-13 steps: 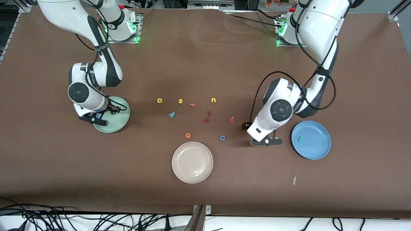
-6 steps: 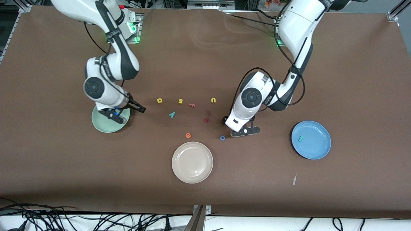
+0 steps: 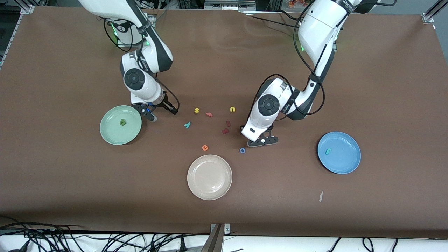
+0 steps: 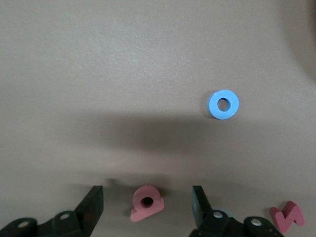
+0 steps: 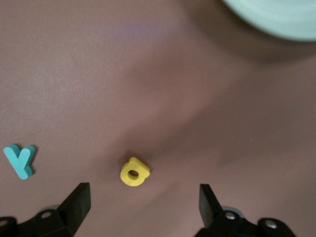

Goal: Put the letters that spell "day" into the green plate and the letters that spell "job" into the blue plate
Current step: 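Grasp the pink letter with the left gripper while the right gripper grasps yellow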

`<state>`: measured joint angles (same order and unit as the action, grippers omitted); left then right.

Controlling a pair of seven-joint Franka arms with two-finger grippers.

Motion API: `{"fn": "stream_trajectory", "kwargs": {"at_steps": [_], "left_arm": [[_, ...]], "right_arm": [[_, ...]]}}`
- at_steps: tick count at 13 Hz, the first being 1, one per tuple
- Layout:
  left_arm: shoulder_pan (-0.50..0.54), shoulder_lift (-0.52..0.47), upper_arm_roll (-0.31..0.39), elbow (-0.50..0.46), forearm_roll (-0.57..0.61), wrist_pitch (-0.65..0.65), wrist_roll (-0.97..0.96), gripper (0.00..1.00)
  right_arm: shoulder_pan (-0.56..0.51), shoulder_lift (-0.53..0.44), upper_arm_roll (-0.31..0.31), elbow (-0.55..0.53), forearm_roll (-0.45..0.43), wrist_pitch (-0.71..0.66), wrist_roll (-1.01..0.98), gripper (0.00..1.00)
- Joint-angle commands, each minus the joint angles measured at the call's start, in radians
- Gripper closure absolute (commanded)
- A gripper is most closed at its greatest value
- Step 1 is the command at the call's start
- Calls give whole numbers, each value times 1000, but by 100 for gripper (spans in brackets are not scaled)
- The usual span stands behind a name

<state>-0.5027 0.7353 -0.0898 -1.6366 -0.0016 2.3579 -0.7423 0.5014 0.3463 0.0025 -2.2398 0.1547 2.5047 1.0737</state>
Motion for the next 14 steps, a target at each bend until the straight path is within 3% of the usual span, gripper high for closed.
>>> {"fn": "stream_trajectory", "kwargs": {"at_steps": [1, 5, 7, 10, 12, 14], "left_arm": [[-20, 4, 13, -11, -4, 23, -9, 22], [-27, 4, 13, -40, -3, 20, -8, 30], [-31, 4, 13, -43, -4, 20, -9, 37], [-31, 4, 13, -45, -4, 18, -9, 61], [-30, 3, 13, -43, -4, 18, -9, 74], [-22, -5, 12, -39, -4, 9, -2, 82]], "right_arm": [[20, 14, -4, -29, 5, 84, 57, 6], [43, 77, -7, -49, 8, 220, 57, 13], [43, 71, -7, -49, 8, 214, 58, 33], [45, 66, -9, -47, 6, 198, 57, 66], [45, 60, -10, -44, 6, 191, 54, 78], [45, 28, -22, -23, -9, 93, 51, 80]]}}
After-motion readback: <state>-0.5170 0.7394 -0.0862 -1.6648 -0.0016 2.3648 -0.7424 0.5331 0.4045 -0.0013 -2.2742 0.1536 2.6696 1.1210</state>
